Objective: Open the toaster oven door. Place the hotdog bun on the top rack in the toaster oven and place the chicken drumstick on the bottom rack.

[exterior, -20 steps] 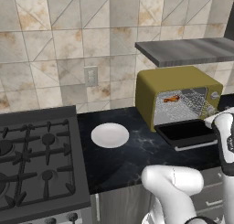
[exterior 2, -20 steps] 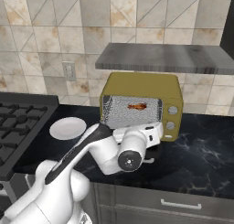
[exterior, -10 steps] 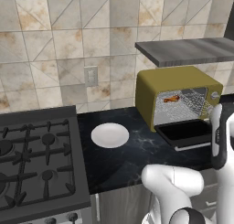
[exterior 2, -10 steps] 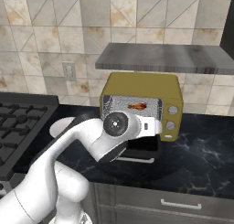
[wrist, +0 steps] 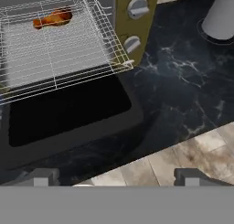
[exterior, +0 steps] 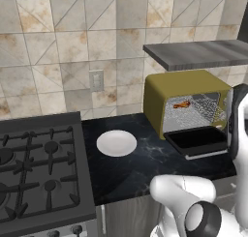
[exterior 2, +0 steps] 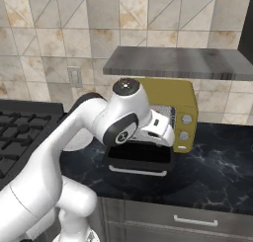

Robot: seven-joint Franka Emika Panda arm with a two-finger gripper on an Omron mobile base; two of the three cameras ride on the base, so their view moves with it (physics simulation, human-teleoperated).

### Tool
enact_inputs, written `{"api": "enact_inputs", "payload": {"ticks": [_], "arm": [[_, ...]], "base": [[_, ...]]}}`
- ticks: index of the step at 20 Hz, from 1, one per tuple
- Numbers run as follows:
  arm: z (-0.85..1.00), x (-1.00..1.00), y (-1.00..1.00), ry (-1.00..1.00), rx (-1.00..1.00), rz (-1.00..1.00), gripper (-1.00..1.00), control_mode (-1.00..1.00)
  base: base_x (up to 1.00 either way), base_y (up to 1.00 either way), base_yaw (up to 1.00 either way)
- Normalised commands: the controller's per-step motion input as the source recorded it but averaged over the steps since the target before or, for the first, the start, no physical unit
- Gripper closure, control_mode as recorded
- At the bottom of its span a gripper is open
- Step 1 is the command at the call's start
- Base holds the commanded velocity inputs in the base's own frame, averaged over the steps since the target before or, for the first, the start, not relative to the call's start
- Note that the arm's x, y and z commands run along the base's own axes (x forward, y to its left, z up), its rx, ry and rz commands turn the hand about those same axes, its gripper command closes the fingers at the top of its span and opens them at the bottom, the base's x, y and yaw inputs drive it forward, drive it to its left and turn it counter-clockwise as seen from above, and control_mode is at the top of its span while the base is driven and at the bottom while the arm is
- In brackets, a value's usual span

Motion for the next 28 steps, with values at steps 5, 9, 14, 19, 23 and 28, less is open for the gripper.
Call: {"api": "enact_inputs", "payload": {"ticks": [5,9,14,19,23,28], "arm": [[0.05,-0.33,0.00,0.18,0.24,-0.15,-1.00,-1.00],[-0.06,-0.28,0.01,0.02,0.24,-0.09,-1.00,-1.00],[-0.01,-0.01,0.00,0.00,0.03,0.00,-1.00,-1.00],[0.00,0.00,0.00,0.00,0.00,0.00,-1.00,-1.00],[0.00,0.00,0.00,0.00,0.00,0.00,-1.00,-1.00],[0.00,0.00,0.00,0.00,0.00,0.00,-1.00,-1.00]], "base": [[0.00,0.00,0.00],[0.00,0.00,0.00],[0.00,0.00,0.00],[0.00,0.00,0.00],[0.00,0.00,0.00],[0.00,0.00,0.00]]}}
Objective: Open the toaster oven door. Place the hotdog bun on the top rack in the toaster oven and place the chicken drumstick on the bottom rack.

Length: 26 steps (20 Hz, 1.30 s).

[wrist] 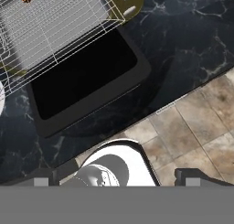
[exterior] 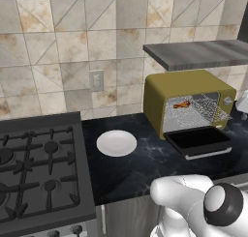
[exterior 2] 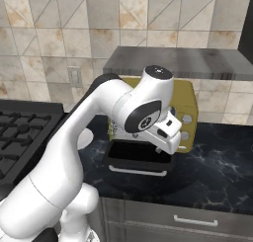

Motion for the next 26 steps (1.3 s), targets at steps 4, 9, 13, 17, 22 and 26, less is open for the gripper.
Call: {"api": "enact_inputs", "payload": {"ticks": [4,9,13,17,22,26], "arm": [[0.00,0.00,0.00,0.00,0.00,0.00,-1.00,1.00],[0.00,0.00,0.00,0.00,0.00,0.00,-1.00,1.00],[0.00,0.00,0.00,0.00,0.00,0.00,-1.00,1.00],[0.00,0.00,0.00,0.00,0.00,0.00,-1.00,1.00],[0.00,0.00,0.00,0.00,0.00,0.00,-1.00,1.00],[0.00,0.00,0.00,0.00,0.00,0.00,-1.00,1.00]], "base": [[0.00,0.00,0.00],[0.00,0.00,0.00],[0.00,0.00,0.00],[-0.21,-0.22,-0.04],[-0.02,-0.60,-0.11],[0.00,-0.62,-0.10]]}}
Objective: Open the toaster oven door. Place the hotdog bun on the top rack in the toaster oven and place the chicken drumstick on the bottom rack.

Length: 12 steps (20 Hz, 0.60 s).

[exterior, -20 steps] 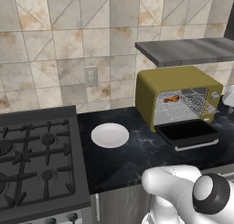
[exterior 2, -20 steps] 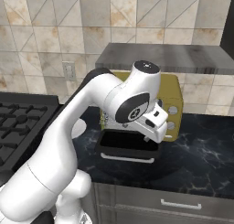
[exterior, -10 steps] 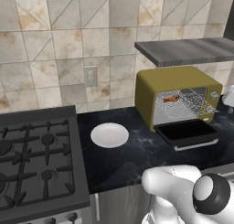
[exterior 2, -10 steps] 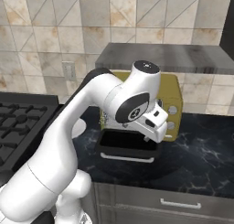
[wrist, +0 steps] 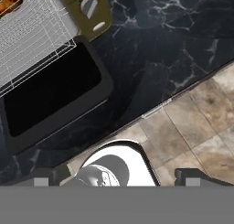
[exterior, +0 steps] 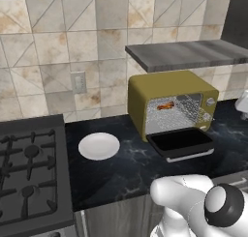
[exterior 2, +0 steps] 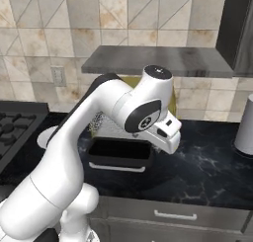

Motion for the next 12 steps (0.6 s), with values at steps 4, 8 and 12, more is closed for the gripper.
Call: {"api": "enact_inputs", "payload": {"ticks": [4,8,12], "arm": [[0.00,0.00,0.00,0.00,0.00,0.00,-1.00,1.00],[0.00,0.00,0.00,0.00,0.00,0.00,-1.00,1.00],[0.00,0.00,0.00,0.00,0.00,0.00,-1.00,1.00]], "base": [[0.00,-0.73,-0.01],[0.00,-0.79,-0.02],[0.00,-0.79,-0.02]]}}
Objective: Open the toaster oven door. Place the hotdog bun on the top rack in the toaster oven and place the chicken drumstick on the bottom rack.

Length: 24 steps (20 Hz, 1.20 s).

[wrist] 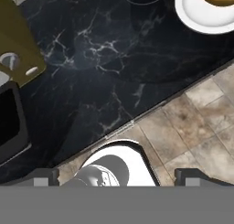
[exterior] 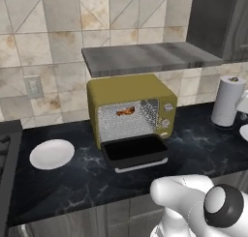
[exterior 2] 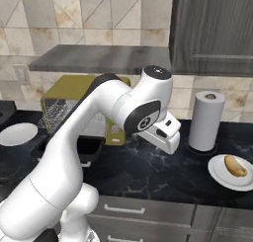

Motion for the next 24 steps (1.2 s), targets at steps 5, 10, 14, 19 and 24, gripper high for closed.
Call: {"api": "enact_inputs", "payload": {"ticks": [5,10,14,19,24], "arm": [[0.00,0.00,0.00,0.00,0.00,0.00,-1.00,1.00],[0.00,0.00,0.00,0.00,0.00,0.00,-1.00,1.00],[0.00,0.00,0.00,0.00,0.00,0.00,-1.00,1.00],[0.00,0.00,0.00,0.00,0.00,0.00,-1.00,1.00],[0.00,0.00,0.00,0.00,0.00,0.00,-1.00,1.00]], "base": [[0.01,-0.79,0.00],[0.12,-0.71,0.00],[0.22,-0.64,0.00],[0.31,-0.47,0.00],[0.35,-0.40,0.00]]}}
